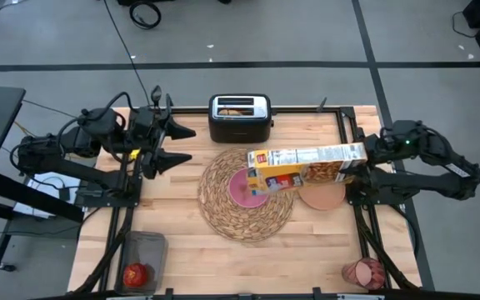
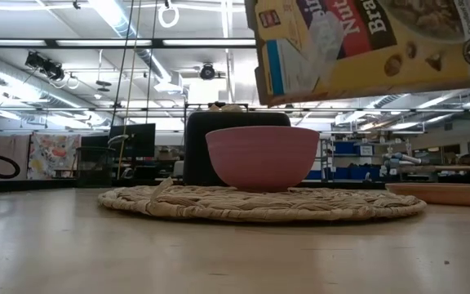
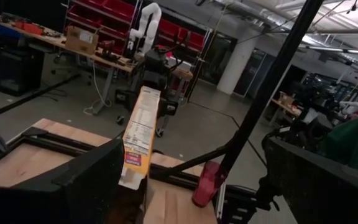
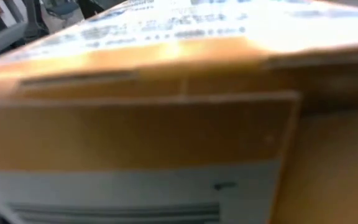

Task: Arrange a breakfast setting
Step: Pour the cereal from the box into the pink bowl

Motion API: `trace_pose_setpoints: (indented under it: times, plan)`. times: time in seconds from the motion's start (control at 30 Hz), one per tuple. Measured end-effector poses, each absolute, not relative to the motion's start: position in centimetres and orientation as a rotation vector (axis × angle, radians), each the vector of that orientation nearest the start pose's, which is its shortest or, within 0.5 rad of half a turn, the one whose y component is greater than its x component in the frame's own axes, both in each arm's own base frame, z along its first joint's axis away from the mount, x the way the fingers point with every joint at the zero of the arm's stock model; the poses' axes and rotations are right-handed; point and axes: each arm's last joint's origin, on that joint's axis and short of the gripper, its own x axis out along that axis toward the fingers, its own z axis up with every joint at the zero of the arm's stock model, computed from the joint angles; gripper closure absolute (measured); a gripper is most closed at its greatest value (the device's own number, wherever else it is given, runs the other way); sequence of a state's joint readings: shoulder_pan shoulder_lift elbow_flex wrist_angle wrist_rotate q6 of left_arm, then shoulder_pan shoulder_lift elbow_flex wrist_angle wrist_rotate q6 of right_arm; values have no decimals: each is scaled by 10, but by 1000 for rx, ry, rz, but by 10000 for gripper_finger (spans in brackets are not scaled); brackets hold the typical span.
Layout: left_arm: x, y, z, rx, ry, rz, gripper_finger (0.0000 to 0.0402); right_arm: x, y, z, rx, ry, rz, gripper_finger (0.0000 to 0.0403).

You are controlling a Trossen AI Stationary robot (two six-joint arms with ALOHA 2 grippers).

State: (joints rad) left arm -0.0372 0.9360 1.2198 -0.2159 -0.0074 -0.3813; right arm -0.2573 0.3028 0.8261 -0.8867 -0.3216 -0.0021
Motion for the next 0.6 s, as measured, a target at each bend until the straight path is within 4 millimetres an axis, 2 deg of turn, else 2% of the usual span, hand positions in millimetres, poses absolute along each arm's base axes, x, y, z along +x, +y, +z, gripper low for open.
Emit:
trace_pose_setpoints:
  times: [0.37, 0.6]
  plan:
    - [178, -6, 449, -376, -61, -42, 8, 41, -3, 318, 69, 399, 15, 151]
    - [192, -7, 443, -374, -32, -37, 8, 46, -4, 316, 57, 418, 23, 151]
